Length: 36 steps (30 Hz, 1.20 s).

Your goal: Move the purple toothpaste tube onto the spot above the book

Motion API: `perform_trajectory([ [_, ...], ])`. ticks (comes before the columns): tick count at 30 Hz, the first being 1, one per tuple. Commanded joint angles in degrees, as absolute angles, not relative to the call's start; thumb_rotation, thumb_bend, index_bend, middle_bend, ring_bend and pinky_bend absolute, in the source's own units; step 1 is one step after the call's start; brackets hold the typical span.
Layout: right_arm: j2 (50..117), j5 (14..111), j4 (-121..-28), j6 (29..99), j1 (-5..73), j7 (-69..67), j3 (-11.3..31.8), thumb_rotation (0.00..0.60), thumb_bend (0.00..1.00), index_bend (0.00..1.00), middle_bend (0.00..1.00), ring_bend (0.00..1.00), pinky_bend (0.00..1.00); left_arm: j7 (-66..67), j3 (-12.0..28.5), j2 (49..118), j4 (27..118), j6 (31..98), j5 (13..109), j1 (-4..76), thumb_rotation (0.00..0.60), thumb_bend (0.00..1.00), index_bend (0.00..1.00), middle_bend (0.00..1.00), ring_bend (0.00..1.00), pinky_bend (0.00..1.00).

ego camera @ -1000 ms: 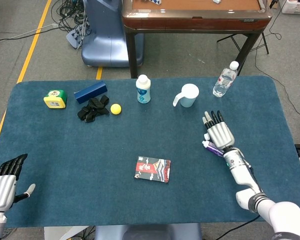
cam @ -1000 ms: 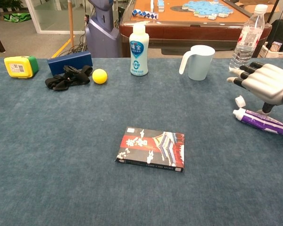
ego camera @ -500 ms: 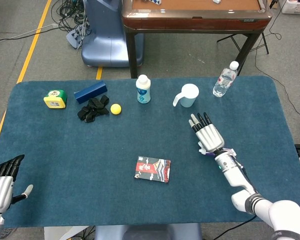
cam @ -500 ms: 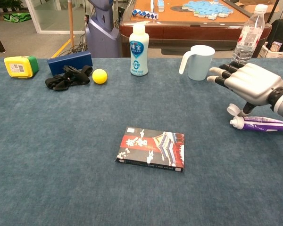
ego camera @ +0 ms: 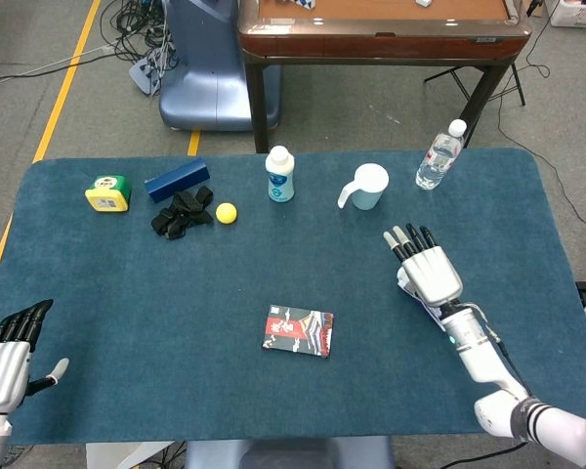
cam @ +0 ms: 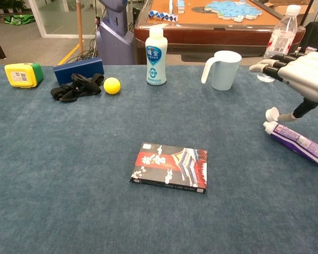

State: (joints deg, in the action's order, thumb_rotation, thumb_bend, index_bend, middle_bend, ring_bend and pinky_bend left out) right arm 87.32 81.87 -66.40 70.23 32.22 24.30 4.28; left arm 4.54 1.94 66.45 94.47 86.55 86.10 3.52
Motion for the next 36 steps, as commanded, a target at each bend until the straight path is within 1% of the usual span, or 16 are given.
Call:
perform_trajectory([
  [1, 79.48, 79.02, -78.93, 70.94, 28.08, 25.23, 3.55, 0.600, 0.00, 0.05, 0.26, 0.22, 0.27, 4.47, 1.94, 66.49, 94.30, 86.28, 86.20, 3.72, 0.600, 0.22, 0.00, 0.08, 0.10, 0.09],
  [3, 76.71, 77.75, -83.47, 71.08, 26.58, 26.13, 2.99, 0.600, 0.00, 0.09, 0.30, 0.25, 0.29, 4.38, 1.93, 66.52, 94.09, 85.95, 86.20, 3.90, 0.600, 0.22, 0.00, 0.08, 0.10, 0.09],
  [8, 72.12, 74.20, -90.12, 71.35, 23.53, 29.80, 1.64, 0.600, 0.00, 0.12, 0.32, 0.26, 0.30, 4.13, 1.81, 66.65, 93.63, 84.98, 86.41, 4.49, 0.600, 0.22, 0.00, 0.08, 0.10, 0.09],
  [12, 69.79, 70.12, -92.88, 68.27, 22.68, 31.02, 0.74, 0.600, 0.00, 0.12, 0.34, 0.26, 0.30, 4.14, 1.81, 66.88, 93.42, 84.21, 86.82, 5.18, 0.600, 0.22, 0.00, 0.08, 0.10, 0.09],
  [17, 69.75, 64.75, -91.96, 61.73, 23.99, 30.51, 0.92, 0.600, 0.00, 0.12, 0.35, 0.27, 0.30, 4.45, 1.75, 67.30, 93.50, 83.46, 87.16, 5.87, 0.600, 0.22, 0.00, 0.08, 0.10, 0.09],
  [19, 70.26, 63.15, -91.15, 58.63, 25.33, 30.39, 1.26, 0.600, 0.00, 0.12, 0.35, 0.26, 0.31, 4.63, 1.71, 67.31, 93.64, 83.39, 87.22, 5.97, 0.600, 0.22, 0.00, 0.08, 0.10, 0.09],
  [24, 72.32, 61.55, -88.81, 54.10, 28.15, 30.16, 2.14, 0.600, 0.00, 0.12, 0.33, 0.23, 0.31, 4.81, 1.61, 67.12, 94.02, 83.83, 87.14, 5.74, 0.600, 0.22, 0.00, 0.08, 0.10, 0.09],
  [36, 74.67, 63.43, -85.69, 51.56, 30.78, 27.62, 2.56, 0.600, 0.00, 0.12, 0.29, 0.20, 0.26, 4.57, 1.29, 66.90, 94.01, 84.22, 86.89, 5.33, 0.600, 0.22, 0.00, 0.08, 0.10, 0.09],
])
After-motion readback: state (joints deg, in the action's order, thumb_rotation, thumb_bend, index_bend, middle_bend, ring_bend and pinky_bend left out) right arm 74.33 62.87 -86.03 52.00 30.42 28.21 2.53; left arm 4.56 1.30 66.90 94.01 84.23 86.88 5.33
